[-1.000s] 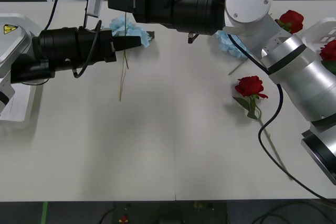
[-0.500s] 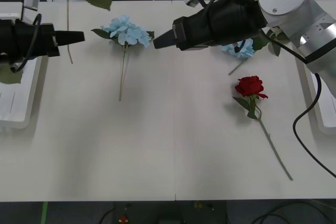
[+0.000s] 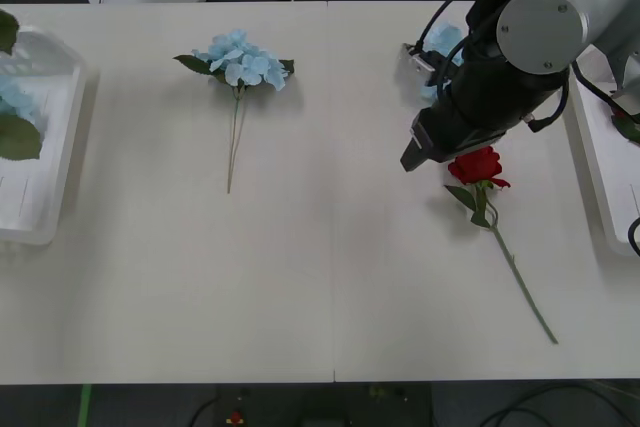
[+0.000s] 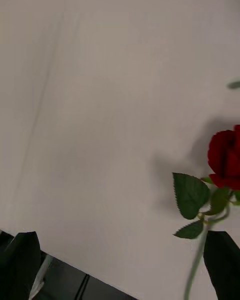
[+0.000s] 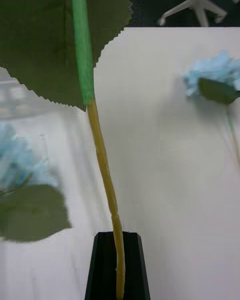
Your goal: Put the red flowers into the right box and the blue flowers into the left box
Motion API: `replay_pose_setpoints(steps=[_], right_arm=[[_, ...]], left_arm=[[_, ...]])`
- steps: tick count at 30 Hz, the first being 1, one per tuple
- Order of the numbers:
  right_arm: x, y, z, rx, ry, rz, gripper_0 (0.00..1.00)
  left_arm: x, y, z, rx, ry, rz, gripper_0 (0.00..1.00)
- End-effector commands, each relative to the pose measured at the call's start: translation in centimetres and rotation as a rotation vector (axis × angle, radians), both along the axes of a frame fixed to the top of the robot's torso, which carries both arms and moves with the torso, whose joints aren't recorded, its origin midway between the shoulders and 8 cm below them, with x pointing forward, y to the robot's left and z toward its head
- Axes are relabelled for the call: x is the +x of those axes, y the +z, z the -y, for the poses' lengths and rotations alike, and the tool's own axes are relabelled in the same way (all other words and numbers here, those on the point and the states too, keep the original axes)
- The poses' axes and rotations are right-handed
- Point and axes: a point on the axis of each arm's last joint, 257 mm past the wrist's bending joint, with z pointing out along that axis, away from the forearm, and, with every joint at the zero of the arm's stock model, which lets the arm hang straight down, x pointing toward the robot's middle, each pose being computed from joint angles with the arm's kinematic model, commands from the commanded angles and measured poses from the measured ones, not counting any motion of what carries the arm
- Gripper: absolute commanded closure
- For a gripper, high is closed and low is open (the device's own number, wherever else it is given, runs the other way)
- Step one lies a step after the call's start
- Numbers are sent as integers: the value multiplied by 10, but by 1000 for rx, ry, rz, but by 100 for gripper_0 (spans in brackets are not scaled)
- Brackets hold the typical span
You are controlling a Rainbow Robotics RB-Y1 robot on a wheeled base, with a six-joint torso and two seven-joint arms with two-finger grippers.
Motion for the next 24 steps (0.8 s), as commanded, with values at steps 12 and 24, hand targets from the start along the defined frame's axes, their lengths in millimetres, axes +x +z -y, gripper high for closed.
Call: replay_pose_setpoints(steps=[12,24], right_arm=[[4,-56,80,-206,-130,54,0],[3,-98,98,-228,-163,63,0]], left_arm=[[-52,6,-184,350,377,-104,100],[-52,-45,-183,413,382,-170,100]])
